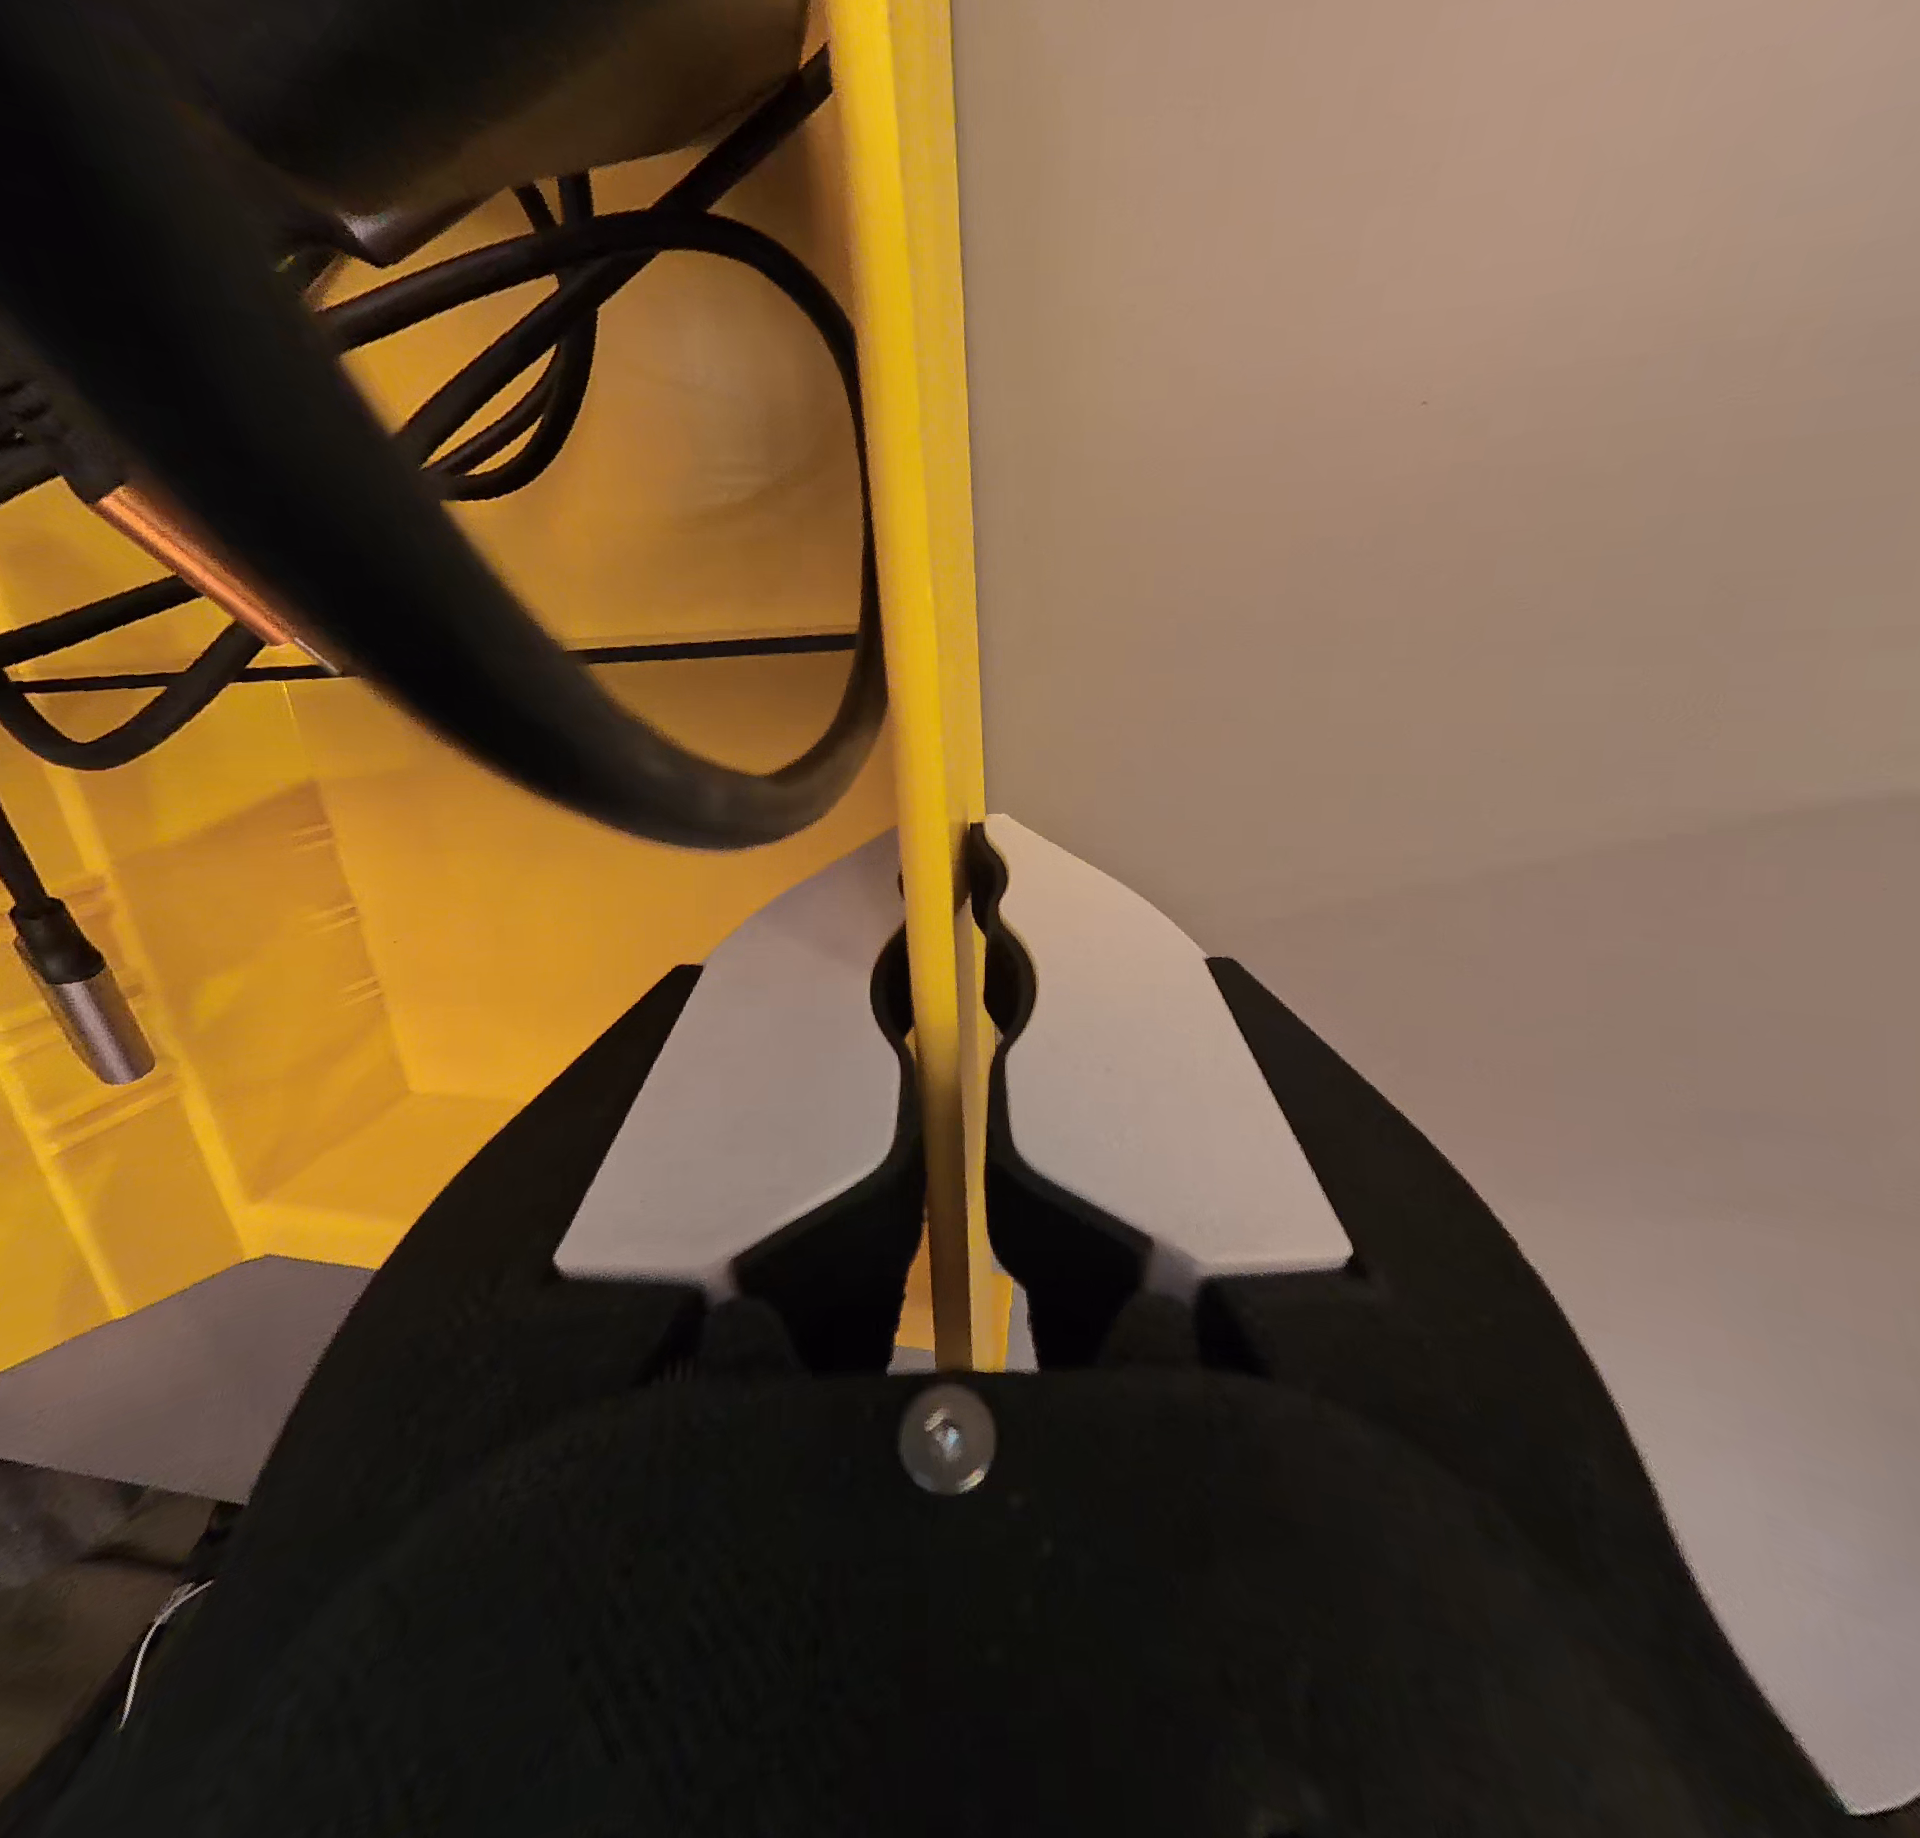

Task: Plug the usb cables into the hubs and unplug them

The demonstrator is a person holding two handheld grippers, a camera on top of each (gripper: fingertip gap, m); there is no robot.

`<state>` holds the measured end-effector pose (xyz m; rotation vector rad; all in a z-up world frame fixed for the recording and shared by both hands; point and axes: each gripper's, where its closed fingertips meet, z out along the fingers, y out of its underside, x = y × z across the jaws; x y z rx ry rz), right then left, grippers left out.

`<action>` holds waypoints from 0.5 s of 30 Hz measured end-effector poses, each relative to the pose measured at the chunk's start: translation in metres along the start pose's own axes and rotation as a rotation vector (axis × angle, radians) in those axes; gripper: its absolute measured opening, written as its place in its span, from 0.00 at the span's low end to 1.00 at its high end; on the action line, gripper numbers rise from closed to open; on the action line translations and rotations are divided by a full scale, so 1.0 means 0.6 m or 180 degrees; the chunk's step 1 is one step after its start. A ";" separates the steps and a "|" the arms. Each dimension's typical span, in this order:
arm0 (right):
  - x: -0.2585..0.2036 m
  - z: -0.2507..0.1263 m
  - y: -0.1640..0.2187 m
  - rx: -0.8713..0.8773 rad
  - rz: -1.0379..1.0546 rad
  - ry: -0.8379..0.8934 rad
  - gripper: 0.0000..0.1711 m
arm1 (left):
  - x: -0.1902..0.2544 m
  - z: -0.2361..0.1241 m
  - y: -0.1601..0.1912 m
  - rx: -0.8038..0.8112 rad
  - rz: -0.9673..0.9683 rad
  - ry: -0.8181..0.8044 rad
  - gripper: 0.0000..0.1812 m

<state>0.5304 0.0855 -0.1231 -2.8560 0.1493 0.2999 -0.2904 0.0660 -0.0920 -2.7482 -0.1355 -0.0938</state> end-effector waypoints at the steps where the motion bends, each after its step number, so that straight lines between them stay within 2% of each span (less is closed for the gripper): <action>1: 0.000 0.000 0.000 0.0000 0.0003 -0.0011 0.04 | -0.001 0.000 0.000 0.0004 -0.0003 0.0002 0.02; 15: -0.001 0.000 0.001 -0.0008 -0.0016 -0.0011 0.04 | 0.000 0.014 0.007 -0.0158 0.0138 -0.0043 0.02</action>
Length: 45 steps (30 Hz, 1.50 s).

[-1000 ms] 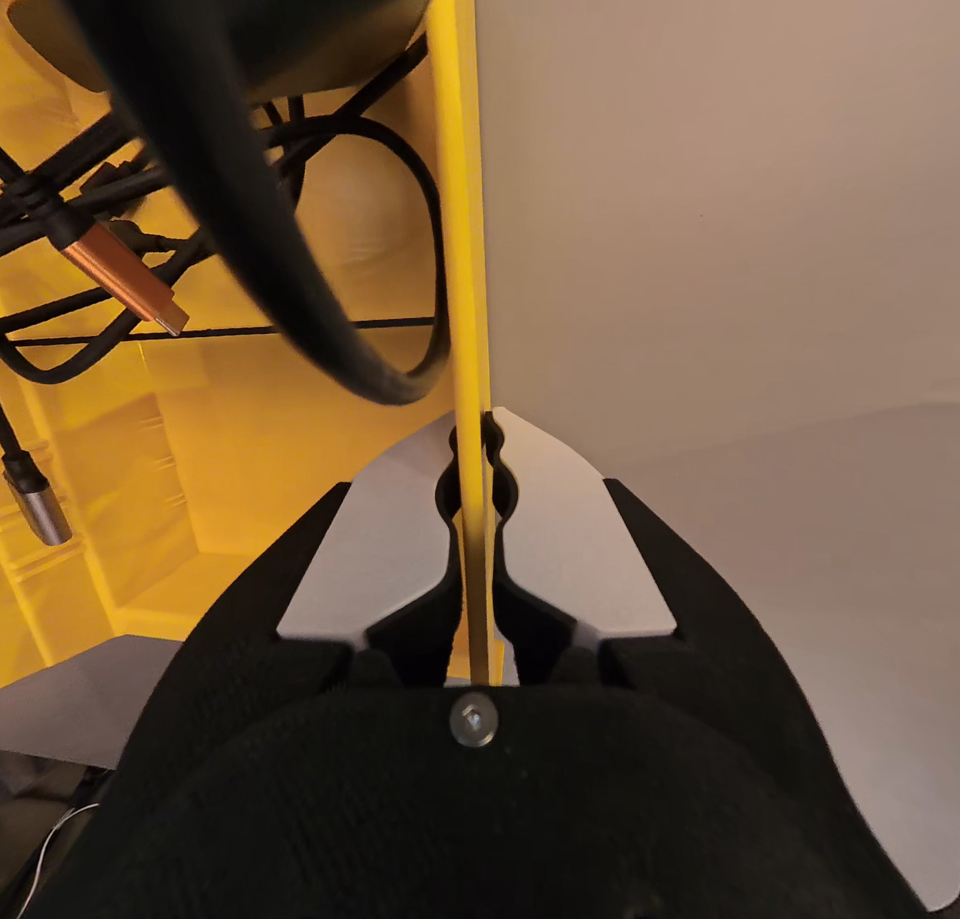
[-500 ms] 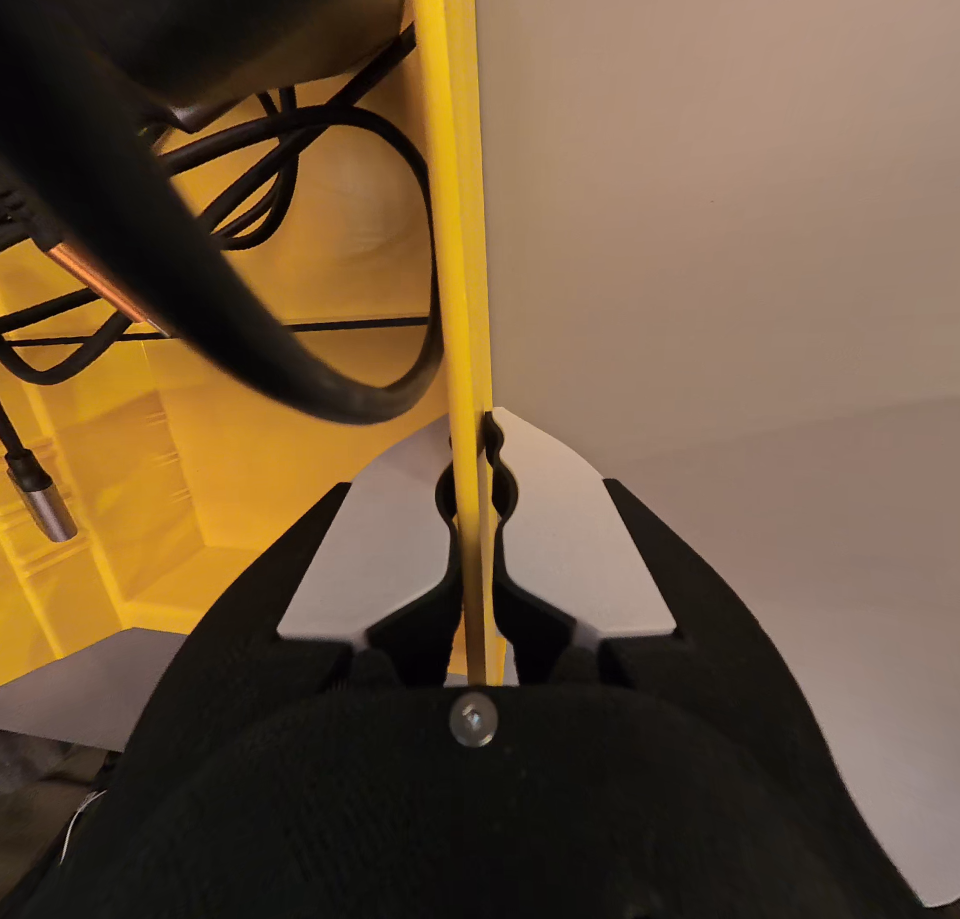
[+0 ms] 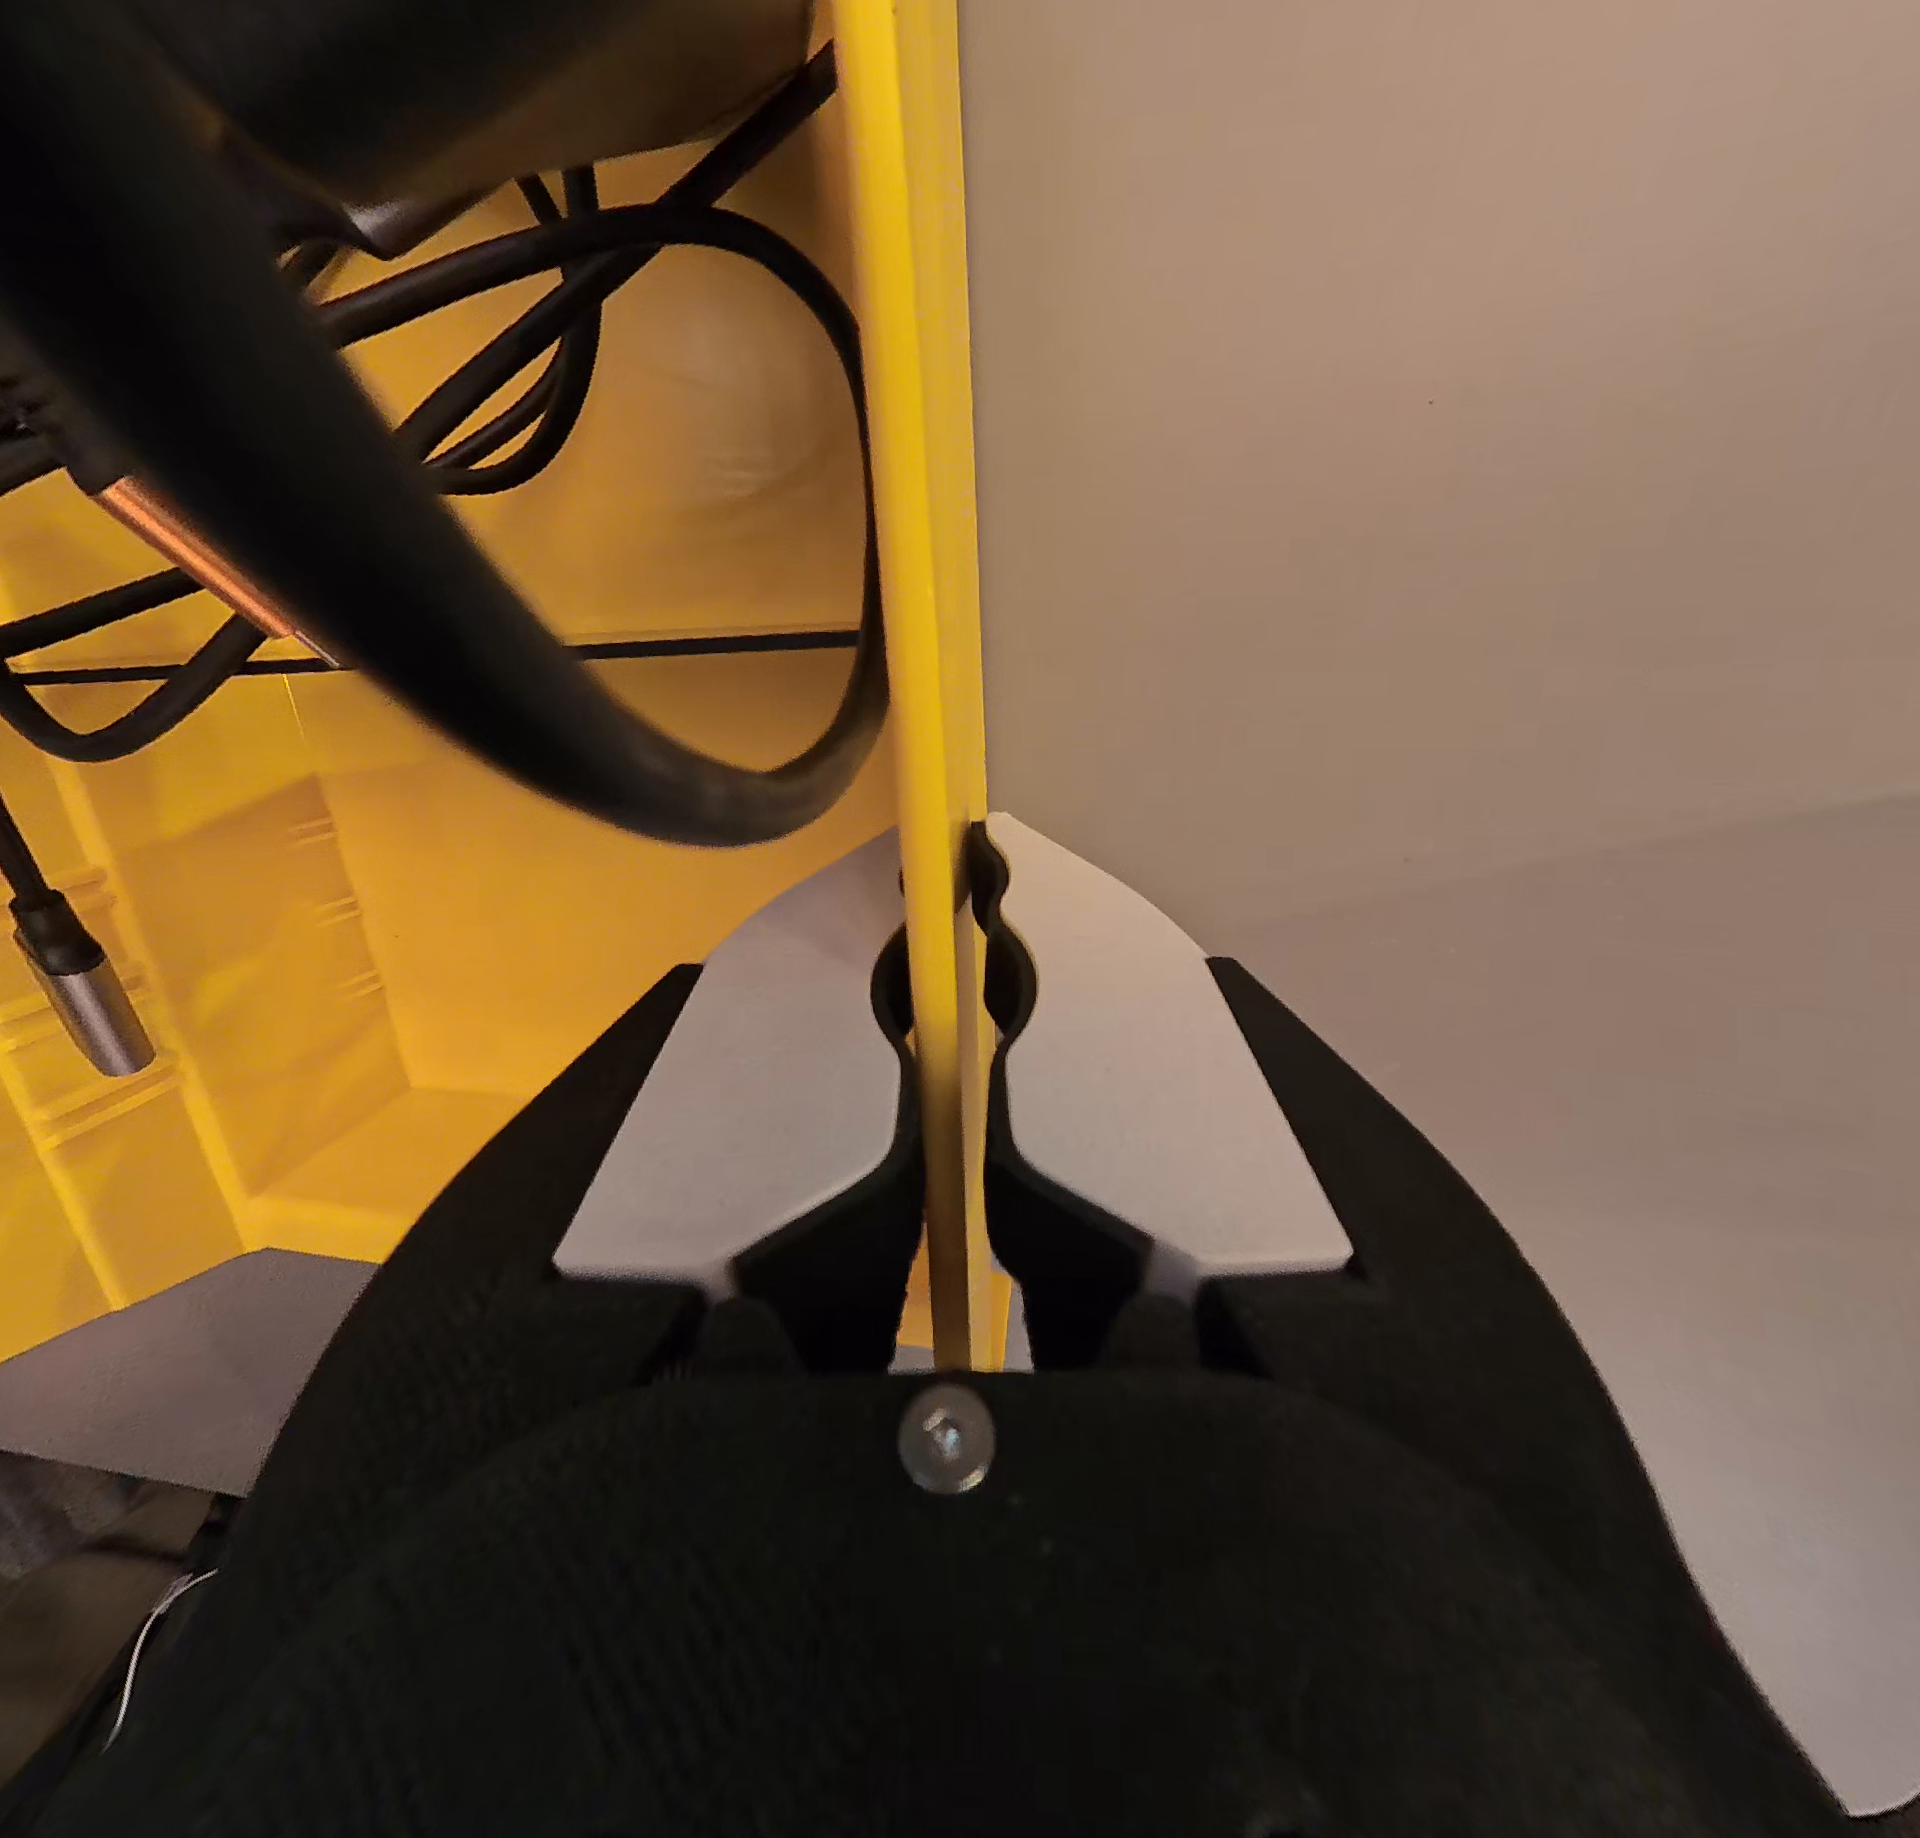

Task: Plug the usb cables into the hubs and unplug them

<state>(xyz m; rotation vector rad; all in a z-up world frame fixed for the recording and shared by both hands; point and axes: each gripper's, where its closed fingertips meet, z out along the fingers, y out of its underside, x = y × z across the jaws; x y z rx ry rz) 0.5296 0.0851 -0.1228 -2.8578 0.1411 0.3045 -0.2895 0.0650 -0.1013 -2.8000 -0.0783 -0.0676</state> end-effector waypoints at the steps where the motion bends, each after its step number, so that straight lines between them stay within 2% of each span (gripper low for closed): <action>1: -0.001 0.000 0.001 -0.0006 0.0002 -0.0009 0.04 | 0.000 0.000 0.000 -0.0012 0.0040 -0.0029 0.02; 11: -0.033 0.006 0.001 -0.0094 -0.0180 -0.0123 0.05 | 0.054 0.007 -0.006 -0.0175 0.0357 0.0085 0.02; 24: -0.076 0.017 -0.004 -0.0269 -0.0645 0.0052 0.05 | 0.150 0.018 -0.010 -0.0461 0.0835 0.0102 0.03; 32: -0.159 0.037 -0.010 -0.0509 -0.1146 0.0199 0.05 | 0.227 0.024 -0.005 -0.0627 0.1146 0.0148 0.04; 37: -0.222 0.051 -0.011 -0.0565 -0.1375 0.0166 0.05 | 0.248 0.023 0.020 -0.0887 0.1245 0.0106 0.06; 45: -0.324 0.072 -0.006 -0.0558 -0.1619 0.0014 0.08 | 0.261 0.021 0.030 -0.0987 0.1349 0.0049 0.08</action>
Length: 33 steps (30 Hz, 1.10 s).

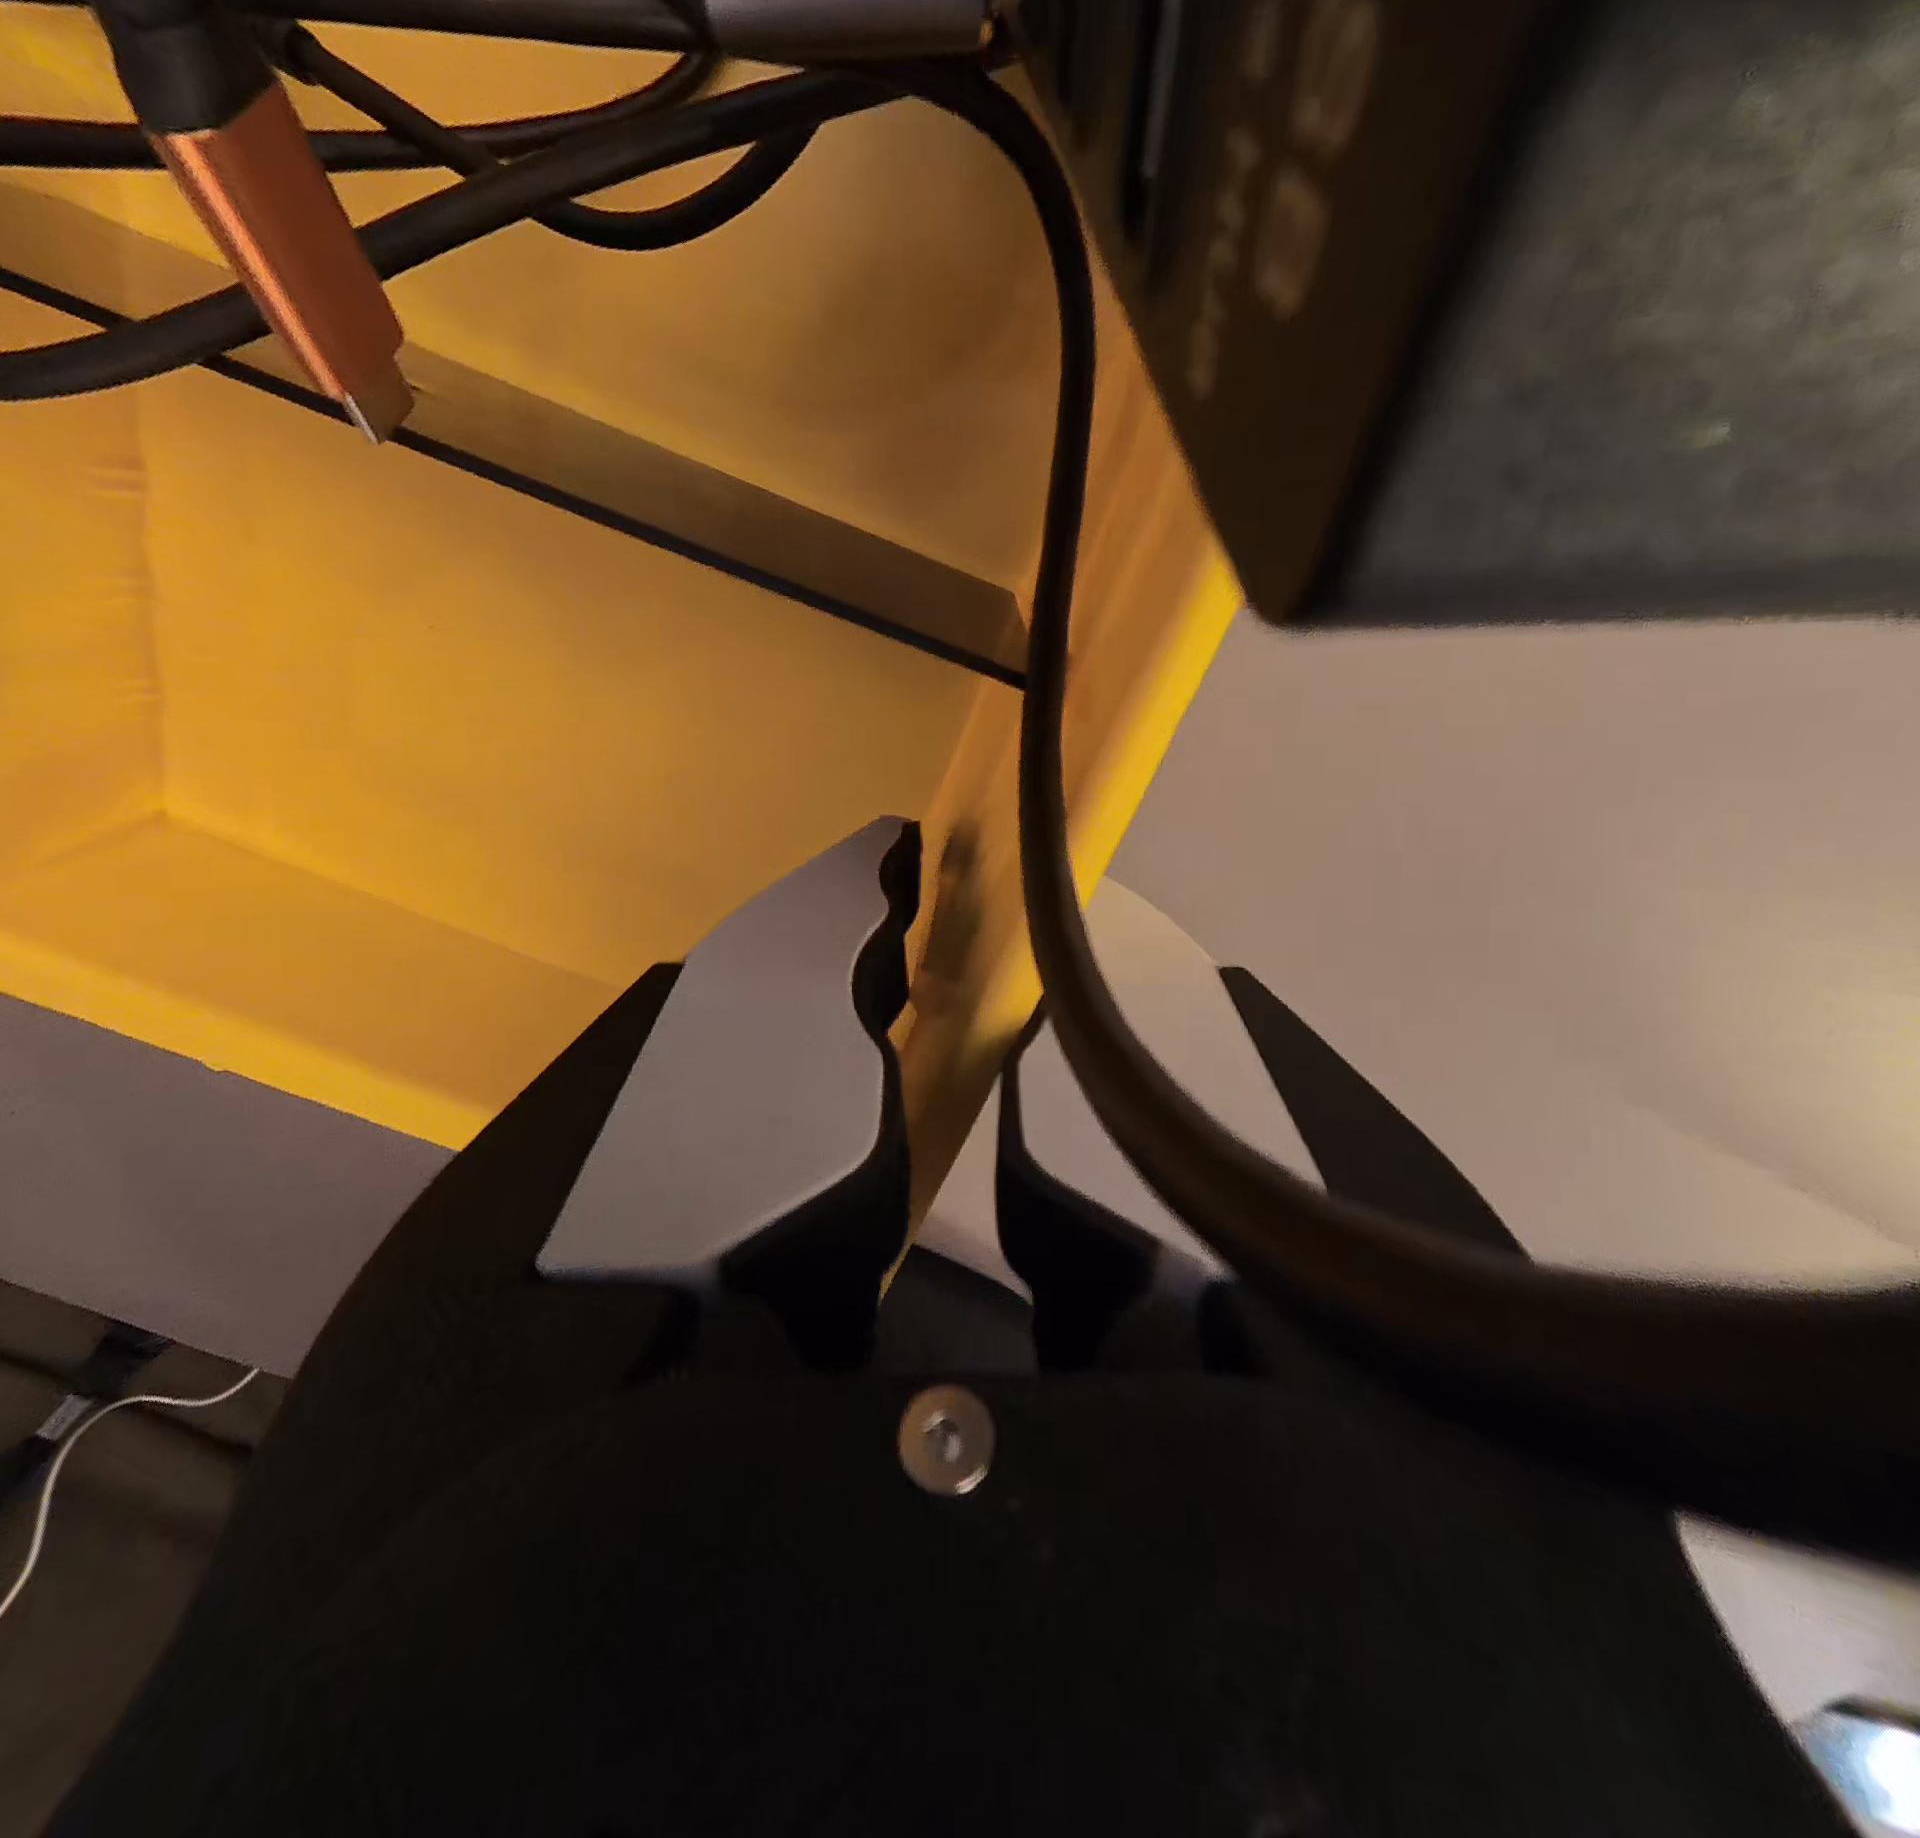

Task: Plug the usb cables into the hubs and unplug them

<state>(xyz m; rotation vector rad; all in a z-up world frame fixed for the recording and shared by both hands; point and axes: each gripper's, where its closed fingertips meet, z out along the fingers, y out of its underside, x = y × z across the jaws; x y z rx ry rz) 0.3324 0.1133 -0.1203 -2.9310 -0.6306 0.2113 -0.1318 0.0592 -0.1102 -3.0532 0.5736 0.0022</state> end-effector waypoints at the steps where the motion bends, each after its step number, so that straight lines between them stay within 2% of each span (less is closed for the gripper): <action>1: -0.008 0.002 -0.004 0.0020 -0.0021 -0.0031 0.09 | 0.003 0.000 -0.001 0.0005 0.0015 0.0016 0.08; 7: -0.022 -0.001 -0.012 0.0108 0.0057 -0.0334 0.10 | 0.013 -0.005 -0.007 0.0100 0.0090 0.0123 0.09; 10: -0.019 -0.023 -0.022 0.0346 0.0173 -0.0427 0.11 | 0.014 -0.020 -0.009 0.0258 0.0064 0.0265 0.10; 14: 0.006 -0.088 -0.029 0.0829 0.0295 -0.0122 0.15 | 0.004 -0.055 -0.007 0.0592 0.0092 0.0307 0.09; 17: 0.010 -0.173 -0.041 0.1513 0.0337 0.0360 0.13 | -0.006 -0.095 -0.007 0.0978 0.0046 0.0380 0.08; 20: -0.067 -0.269 -0.078 0.2589 -0.0021 0.0492 0.12 | -0.036 -0.149 -0.011 0.1526 -0.0040 0.0184 0.06; 21: -0.125 -0.288 -0.088 0.2902 -0.0319 0.0251 0.13 | -0.042 -0.169 -0.015 0.1746 -0.0057 0.0165 0.06; 23: -0.274 -0.307 -0.103 0.3456 -0.1111 -0.0657 0.18 | -0.050 -0.208 -0.020 0.2163 -0.0025 0.0123 0.05; 24: -0.339 -0.296 -0.106 0.3385 -0.1342 -0.1154 0.18 | -0.052 -0.227 -0.022 0.2363 0.0024 0.0094 0.05; 26: -0.408 -0.234 -0.128 0.2736 -0.1269 -0.1502 0.19 | -0.057 -0.254 -0.019 0.2655 0.0097 0.0033 0.05; 30: -0.430 -0.114 -0.182 0.1761 -0.0850 -0.1019 0.16 | -0.063 -0.262 -0.004 0.2744 0.0133 -0.0005 0.05; 33: -0.419 -0.076 -0.206 0.1390 -0.0544 -0.0670 0.13 | -0.066 -0.259 0.002 0.2695 0.0135 -0.0032 0.05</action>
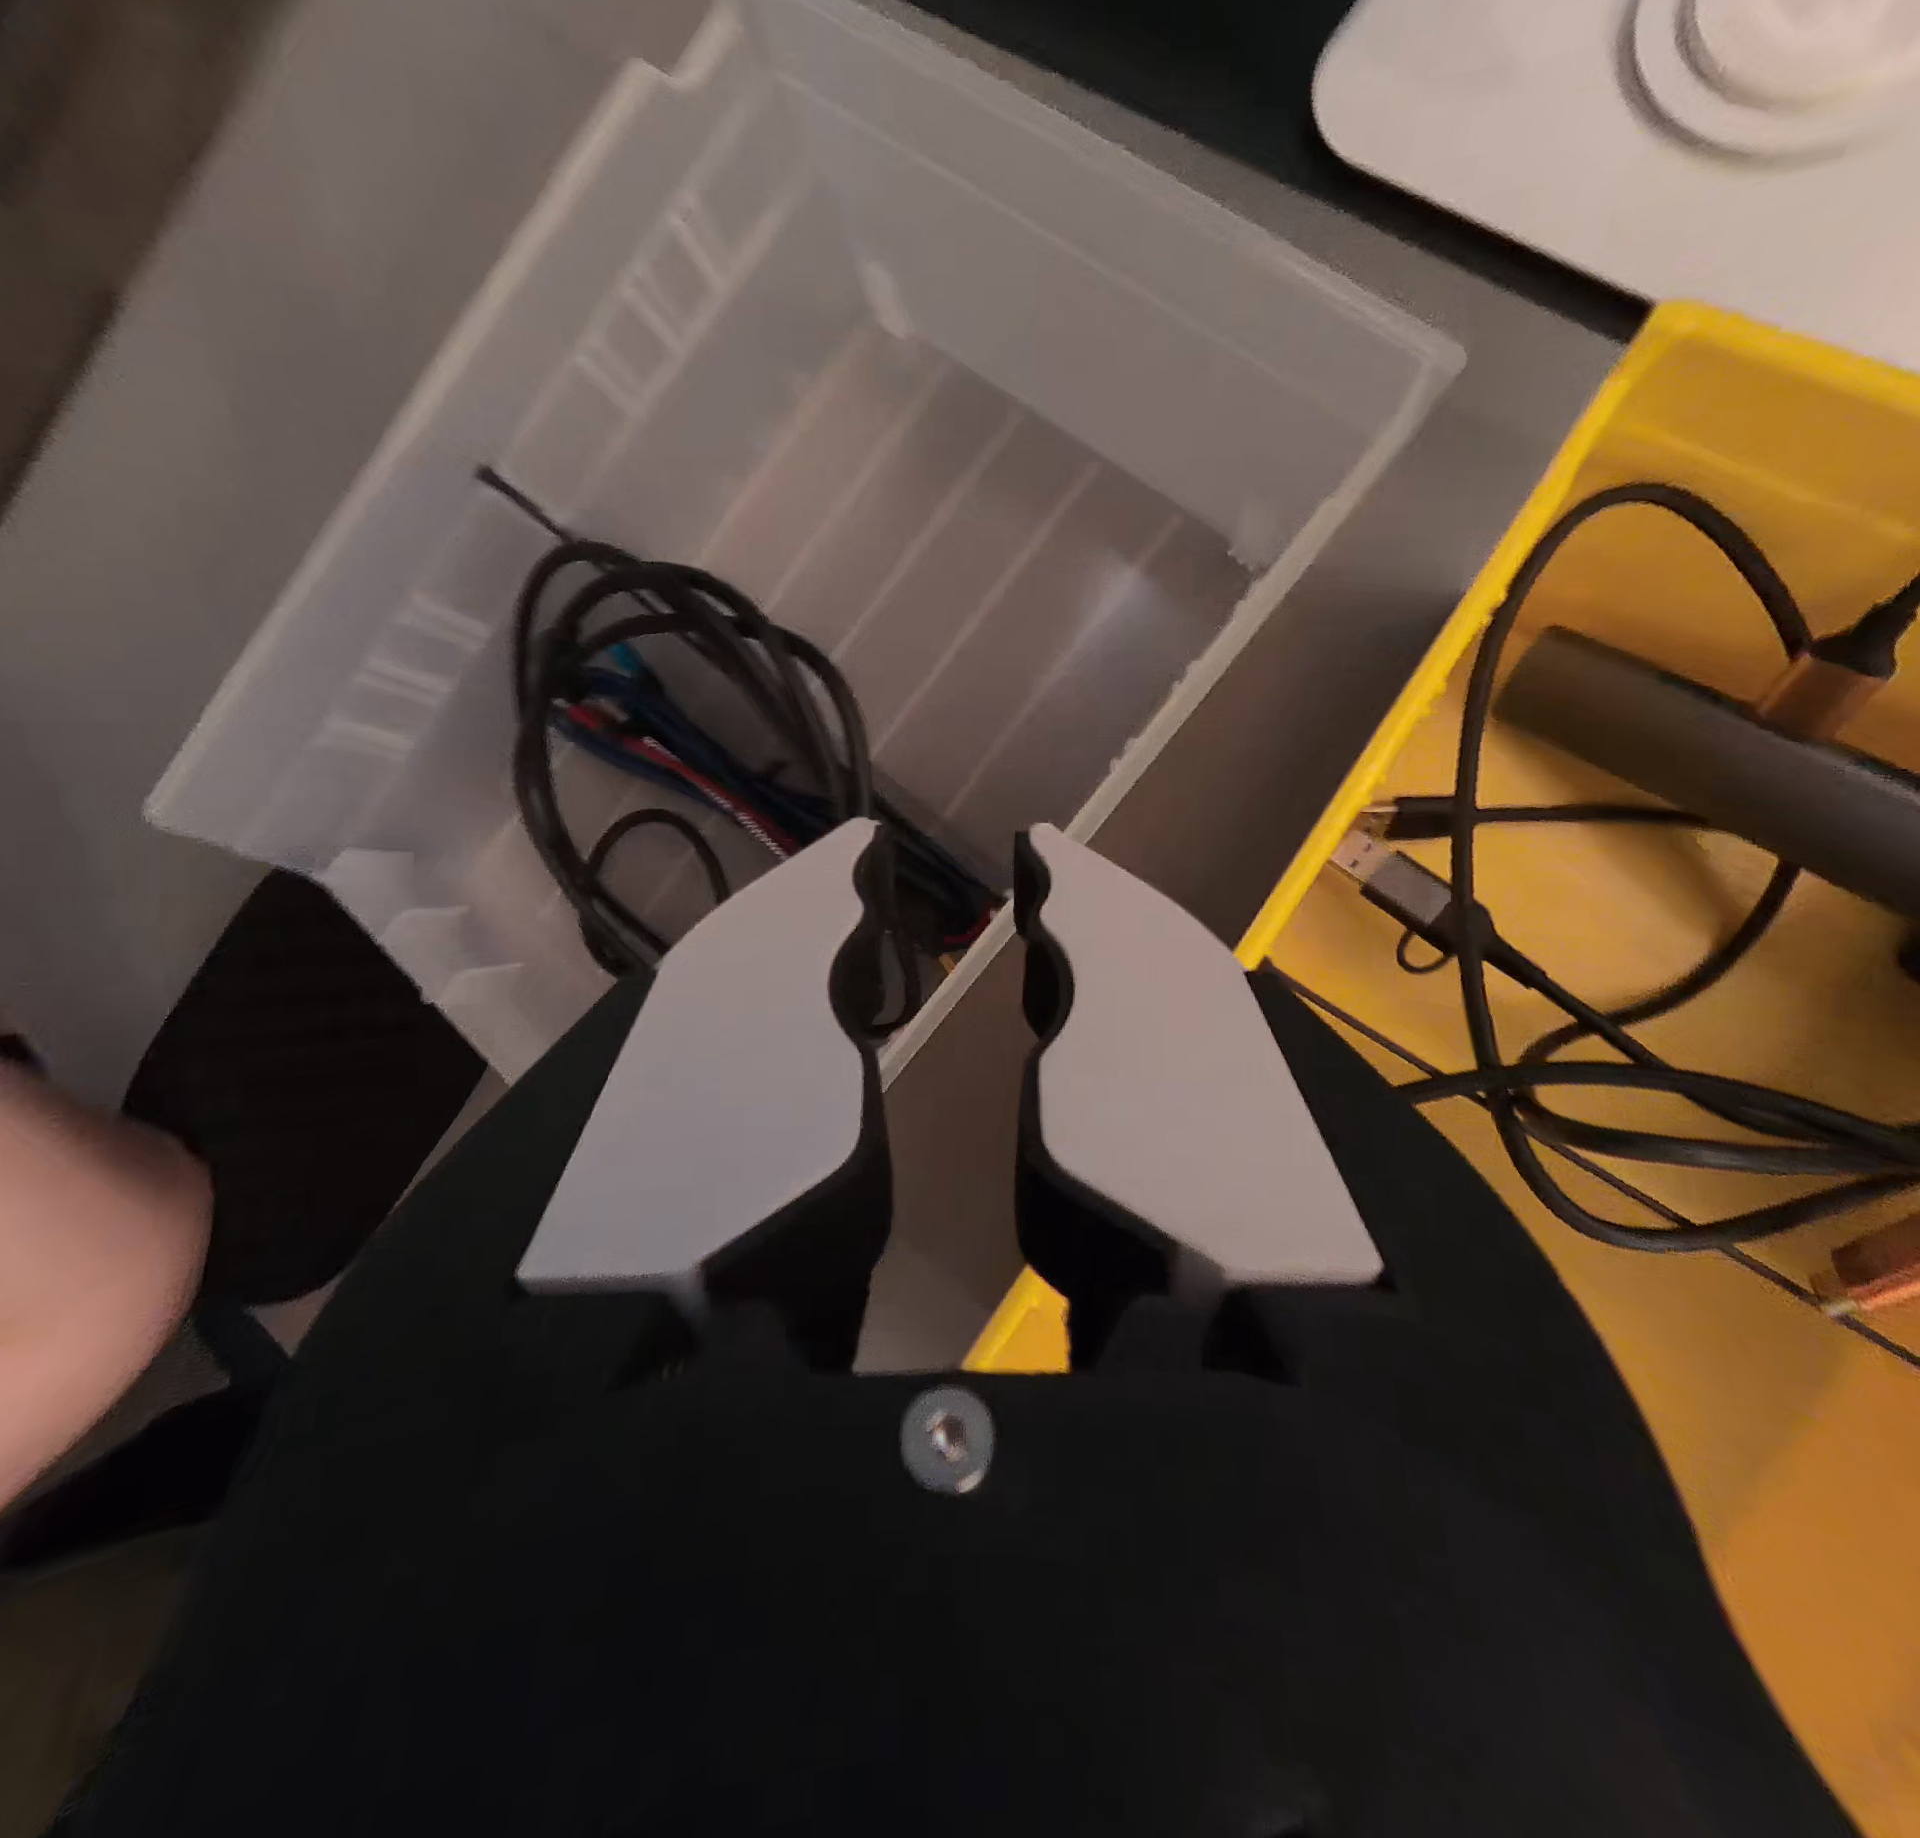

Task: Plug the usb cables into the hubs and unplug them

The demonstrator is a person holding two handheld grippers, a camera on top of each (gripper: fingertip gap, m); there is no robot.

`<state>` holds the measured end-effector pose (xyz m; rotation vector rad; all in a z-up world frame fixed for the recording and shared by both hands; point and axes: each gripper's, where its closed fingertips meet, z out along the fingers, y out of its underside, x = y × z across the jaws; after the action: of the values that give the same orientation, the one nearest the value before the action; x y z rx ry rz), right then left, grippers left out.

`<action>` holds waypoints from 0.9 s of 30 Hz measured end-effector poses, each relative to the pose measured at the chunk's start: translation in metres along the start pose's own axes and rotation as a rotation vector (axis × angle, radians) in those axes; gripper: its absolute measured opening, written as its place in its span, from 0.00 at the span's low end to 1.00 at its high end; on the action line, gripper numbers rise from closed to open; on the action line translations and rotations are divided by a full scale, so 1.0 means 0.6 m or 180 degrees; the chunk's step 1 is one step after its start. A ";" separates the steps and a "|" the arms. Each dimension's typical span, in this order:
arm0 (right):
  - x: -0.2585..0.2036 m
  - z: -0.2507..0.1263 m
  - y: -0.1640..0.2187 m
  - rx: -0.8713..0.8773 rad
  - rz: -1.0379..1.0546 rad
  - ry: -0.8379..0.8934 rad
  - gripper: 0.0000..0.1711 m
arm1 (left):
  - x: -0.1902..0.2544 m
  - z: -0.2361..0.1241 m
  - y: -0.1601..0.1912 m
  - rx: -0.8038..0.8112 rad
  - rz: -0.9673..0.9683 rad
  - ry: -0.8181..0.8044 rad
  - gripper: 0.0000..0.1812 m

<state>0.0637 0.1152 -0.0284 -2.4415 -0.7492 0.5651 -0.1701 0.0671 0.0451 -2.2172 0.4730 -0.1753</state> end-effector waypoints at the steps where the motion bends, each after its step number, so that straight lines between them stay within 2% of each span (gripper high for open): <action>1: 0.008 0.008 0.001 -0.0125 0.0062 0.0120 0.14 | 0.001 -0.001 -0.001 0.0007 0.0015 0.0004 0.05; 4: 0.033 0.024 0.008 -0.0467 0.0168 0.0499 0.17 | 0.016 -0.002 -0.010 0.0073 0.0063 0.0108 0.05; 12: 0.064 0.071 0.035 -0.0934 0.0336 0.0946 0.17 | 0.044 -0.007 -0.027 0.0189 0.0311 0.0206 0.05; 17: 0.069 0.086 0.020 -0.0925 0.0161 0.1180 0.14 | 0.038 -0.014 -0.032 0.0271 0.0229 0.0223 0.05; 22: 0.065 0.108 0.021 -0.0956 0.0505 0.1017 0.11 | 0.035 -0.013 -0.025 0.0212 0.0235 0.0212 0.05; 27: 0.070 0.120 0.009 -0.0971 0.0360 0.1132 0.09 | 0.037 -0.016 -0.030 0.0266 0.0249 0.0226 0.04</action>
<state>0.0603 0.1619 -0.0972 -2.7724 -0.5844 0.0475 -0.1474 0.0616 0.0646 -2.1125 0.5801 -0.2288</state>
